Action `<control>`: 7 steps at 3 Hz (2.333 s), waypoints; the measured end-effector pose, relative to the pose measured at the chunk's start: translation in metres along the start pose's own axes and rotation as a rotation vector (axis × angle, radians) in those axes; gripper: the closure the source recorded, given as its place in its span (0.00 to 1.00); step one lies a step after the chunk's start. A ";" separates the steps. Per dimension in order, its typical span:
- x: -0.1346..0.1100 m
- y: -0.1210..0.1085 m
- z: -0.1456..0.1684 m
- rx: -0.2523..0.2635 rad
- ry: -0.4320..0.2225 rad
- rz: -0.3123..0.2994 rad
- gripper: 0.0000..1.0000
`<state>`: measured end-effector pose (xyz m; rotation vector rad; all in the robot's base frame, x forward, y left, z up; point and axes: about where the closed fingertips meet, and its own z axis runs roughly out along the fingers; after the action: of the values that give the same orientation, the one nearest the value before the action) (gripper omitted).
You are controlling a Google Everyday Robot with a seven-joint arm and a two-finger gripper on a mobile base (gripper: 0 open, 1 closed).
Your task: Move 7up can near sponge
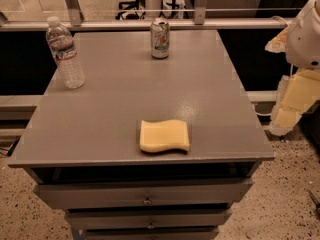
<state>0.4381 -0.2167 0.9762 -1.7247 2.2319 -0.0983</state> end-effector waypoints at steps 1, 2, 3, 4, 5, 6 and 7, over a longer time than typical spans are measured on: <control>0.000 0.000 0.000 0.000 0.000 0.000 0.00; -0.004 -0.012 0.010 0.020 -0.038 -0.011 0.00; -0.010 -0.057 0.033 0.055 -0.140 0.023 0.00; -0.027 -0.122 0.070 0.093 -0.265 0.081 0.00; -0.067 -0.197 0.117 0.131 -0.455 0.171 0.00; -0.099 -0.232 0.140 0.169 -0.562 0.231 0.00; -0.105 -0.240 0.144 0.185 -0.592 0.236 0.00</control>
Offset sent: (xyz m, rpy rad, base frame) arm 0.0499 0.0047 -0.0227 0.0952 -0.0813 0.0520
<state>0.7263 -0.1610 0.9206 -1.1836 1.8880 0.2247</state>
